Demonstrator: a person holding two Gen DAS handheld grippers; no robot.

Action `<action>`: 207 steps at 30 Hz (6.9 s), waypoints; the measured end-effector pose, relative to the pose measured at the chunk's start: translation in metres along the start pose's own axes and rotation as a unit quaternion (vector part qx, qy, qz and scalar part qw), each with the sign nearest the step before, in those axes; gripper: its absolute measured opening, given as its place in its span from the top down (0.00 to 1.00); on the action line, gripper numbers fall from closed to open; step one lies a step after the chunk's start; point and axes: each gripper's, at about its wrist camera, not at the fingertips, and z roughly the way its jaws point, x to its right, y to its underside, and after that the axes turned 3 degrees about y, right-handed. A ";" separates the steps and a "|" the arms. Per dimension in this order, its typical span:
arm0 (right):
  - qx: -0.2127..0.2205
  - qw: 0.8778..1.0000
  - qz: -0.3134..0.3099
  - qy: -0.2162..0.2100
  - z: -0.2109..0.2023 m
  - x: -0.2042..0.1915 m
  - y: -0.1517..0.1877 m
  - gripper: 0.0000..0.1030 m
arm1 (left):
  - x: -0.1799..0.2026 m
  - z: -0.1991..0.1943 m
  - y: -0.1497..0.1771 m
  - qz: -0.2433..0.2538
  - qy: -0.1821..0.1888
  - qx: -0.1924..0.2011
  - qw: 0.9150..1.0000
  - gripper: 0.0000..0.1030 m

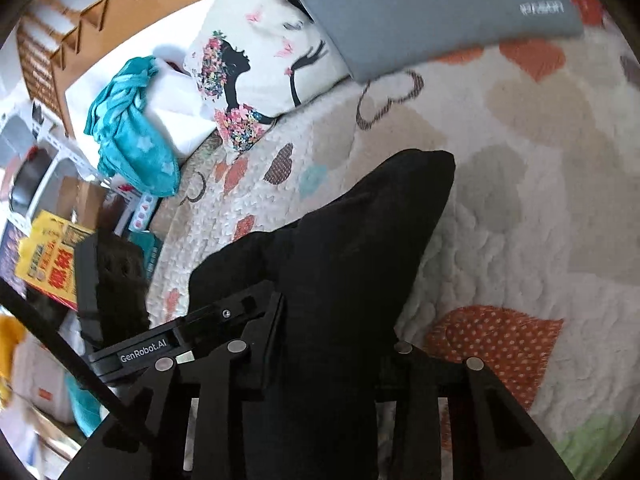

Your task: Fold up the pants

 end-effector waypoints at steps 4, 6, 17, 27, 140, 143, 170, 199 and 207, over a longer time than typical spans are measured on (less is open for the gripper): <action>0.008 1.000 0.016 0.009 -0.007 0.011 -0.004 0.69 | 0.010 0.012 -0.003 0.018 -0.008 -0.003 1.000 0.63; 0.011 0.999 0.031 0.013 -0.007 0.020 -0.006 0.70 | 0.016 0.018 -0.004 0.024 -0.017 -0.002 1.000 0.63; 0.063 0.997 0.003 0.054 -0.031 0.021 -0.019 0.70 | 0.064 0.016 -0.013 0.075 -0.070 0.050 0.994 0.63; 0.082 0.994 0.005 0.071 -0.031 0.031 -0.030 0.70 | 0.078 0.030 -0.020 0.085 -0.095 0.063 0.990 0.63; 0.088 0.989 0.120 0.004 -0.028 0.087 -0.077 0.36 | 0.009 0.021 -0.075 -0.091 0.059 0.020 0.994 0.47; 0.075 0.990 0.115 -0.015 -0.036 0.079 -0.068 0.36 | 0.004 0.014 -0.060 -0.095 0.056 0.004 0.994 0.47; 0.033 0.993 0.109 0.011 -0.057 0.067 -0.013 0.33 | 0.030 -0.005 -0.027 0.005 -0.053 0.016 0.998 0.47; 0.060 0.981 0.015 0.181 -0.082 0.017 0.063 0.28 | 0.121 -0.116 0.072 0.126 -0.263 0.283 0.914 0.01; 0.057 0.978 -0.002 0.200 -0.072 0.005 0.085 0.28 | 0.117 -0.115 0.086 0.117 -0.289 0.274 0.910 0.01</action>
